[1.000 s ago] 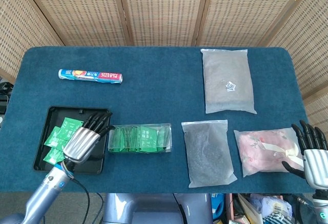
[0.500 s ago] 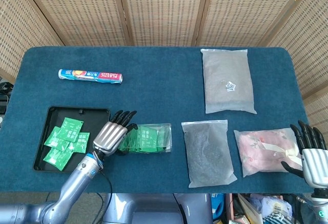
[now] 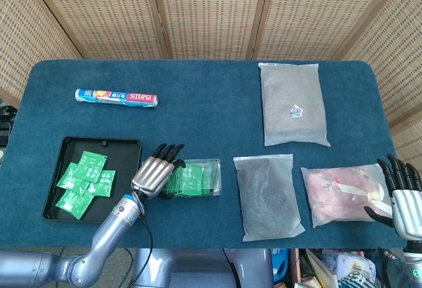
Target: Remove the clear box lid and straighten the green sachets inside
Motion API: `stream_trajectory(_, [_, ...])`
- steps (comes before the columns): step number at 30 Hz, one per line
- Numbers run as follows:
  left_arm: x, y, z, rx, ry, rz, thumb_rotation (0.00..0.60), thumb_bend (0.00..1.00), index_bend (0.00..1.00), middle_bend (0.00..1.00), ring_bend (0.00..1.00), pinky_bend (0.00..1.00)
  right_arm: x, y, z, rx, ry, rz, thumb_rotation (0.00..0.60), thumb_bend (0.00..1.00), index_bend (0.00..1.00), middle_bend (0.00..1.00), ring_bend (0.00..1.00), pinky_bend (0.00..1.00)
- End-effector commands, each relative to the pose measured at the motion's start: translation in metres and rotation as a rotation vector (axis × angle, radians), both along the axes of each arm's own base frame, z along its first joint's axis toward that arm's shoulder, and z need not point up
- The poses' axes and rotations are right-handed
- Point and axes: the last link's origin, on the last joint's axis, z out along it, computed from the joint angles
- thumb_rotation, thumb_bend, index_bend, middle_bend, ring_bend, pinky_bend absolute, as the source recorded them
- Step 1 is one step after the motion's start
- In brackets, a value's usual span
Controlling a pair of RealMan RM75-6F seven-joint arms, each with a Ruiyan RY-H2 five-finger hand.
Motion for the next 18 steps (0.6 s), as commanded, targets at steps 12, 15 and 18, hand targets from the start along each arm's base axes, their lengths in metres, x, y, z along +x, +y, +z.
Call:
stream_trajectory(12, [-0.0036,0.0038,-0.0059,-0.022,0.003,0.033,0.600,0.31,0.30,0.00,0.00,0.00,-0.0011,-0.0009,-0.0002,0.003,-0.003,-0.005,0.600,0.00,0.00,0.00,0.00,0.00])
stream_trajectory(15, [-0.0039,0.0035,-0.0064,-0.024,0.002,0.034,0.600,0.32,0.31,0.00,0.00,0.00,-0.0011,-0.0008,0.0000,0.002,-0.005,-0.004,0.600,0.00,0.00,0.00,0.00,0.00])
stream_trajectory(18, [-0.0047,0.0032,-0.0073,-0.027,0.002,0.037,0.600,0.32,0.32,0.00,0.00,0.00,-0.0013,-0.0007,0.0001,0.003,-0.005,-0.005,0.600,0.00,0.00,0.00,0.00,0.00])
